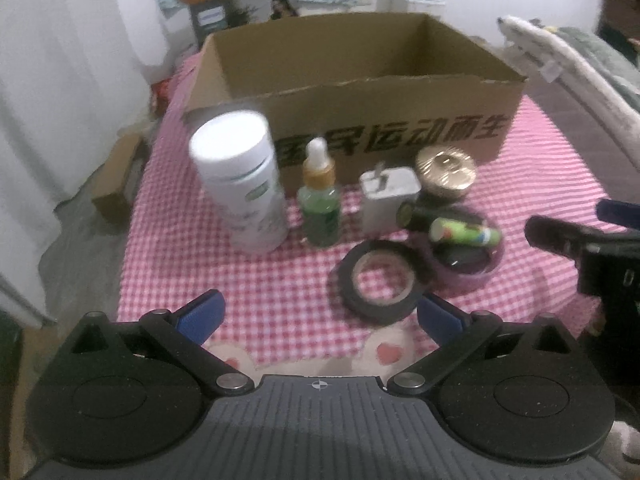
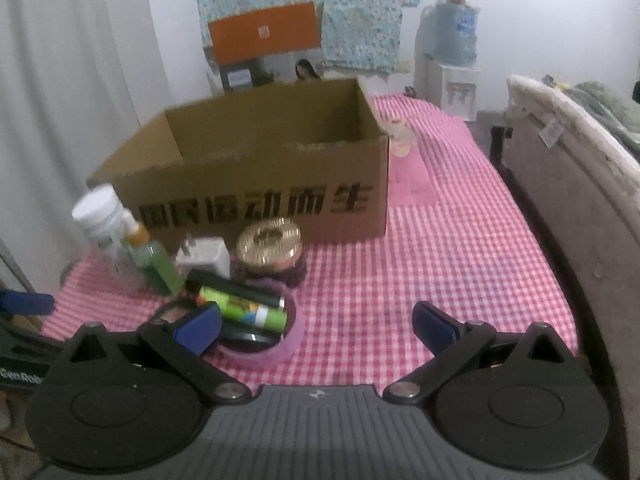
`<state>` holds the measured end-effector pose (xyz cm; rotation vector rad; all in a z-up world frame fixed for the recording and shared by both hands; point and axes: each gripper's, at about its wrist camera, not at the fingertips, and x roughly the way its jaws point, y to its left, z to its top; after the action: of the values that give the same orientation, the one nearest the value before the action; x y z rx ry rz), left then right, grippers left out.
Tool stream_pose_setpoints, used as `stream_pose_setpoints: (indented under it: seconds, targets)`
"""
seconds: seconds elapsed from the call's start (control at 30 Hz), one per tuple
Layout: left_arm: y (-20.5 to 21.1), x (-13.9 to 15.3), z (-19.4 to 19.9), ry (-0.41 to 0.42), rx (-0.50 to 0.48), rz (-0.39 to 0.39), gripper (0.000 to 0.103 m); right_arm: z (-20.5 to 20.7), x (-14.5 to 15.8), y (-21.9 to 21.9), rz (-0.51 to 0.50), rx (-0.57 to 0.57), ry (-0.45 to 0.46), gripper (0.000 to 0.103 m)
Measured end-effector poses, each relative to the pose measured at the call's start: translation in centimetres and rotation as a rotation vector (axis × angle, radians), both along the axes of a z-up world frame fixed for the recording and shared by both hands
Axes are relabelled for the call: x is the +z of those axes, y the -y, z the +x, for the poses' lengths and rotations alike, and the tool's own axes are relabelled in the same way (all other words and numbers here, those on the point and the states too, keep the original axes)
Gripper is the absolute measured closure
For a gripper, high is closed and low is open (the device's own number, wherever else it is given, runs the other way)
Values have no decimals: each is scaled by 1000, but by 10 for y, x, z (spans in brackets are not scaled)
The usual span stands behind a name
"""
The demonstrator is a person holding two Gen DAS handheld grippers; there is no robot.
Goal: Organize rigid objects
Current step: 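Move the right tool down to the green-and-white tube in the pink bowl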
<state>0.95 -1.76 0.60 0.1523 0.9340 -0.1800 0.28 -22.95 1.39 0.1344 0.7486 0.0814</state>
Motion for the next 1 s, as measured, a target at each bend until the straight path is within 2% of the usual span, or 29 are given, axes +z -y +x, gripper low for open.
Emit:
stream_pose_setpoints:
  seconds: [0.17,0.27,0.4,0.43,0.57,0.67,0.73,1.0]
  targets:
    - [11,7,6,21,-85,-57,2,12,9,16,72,65,36,1]
    - [20,9,8,16,-147,-79,5,25,8,25,139,137,23,6]
    - [34,8,12,1,-213,-86,14,44,-2,30,162,183,-25,29]
    - [37,8,13,-2,-226,-84,19,50,-6,32,168,184,-43,34]
    - [45,2,17,-36,-257,-90,31,67,-26,35,158,172,-112,43]
    - [49,-1,22,-64,-271,-97,40,75,-38,32,147,200,-155,58]
    - [50,-3,23,-81,-287,-94,41,79,-44,29,140,216,-181,66]
    - [56,-6,24,-86,-326,-92,41,81,-43,23,125,240,-209,71]
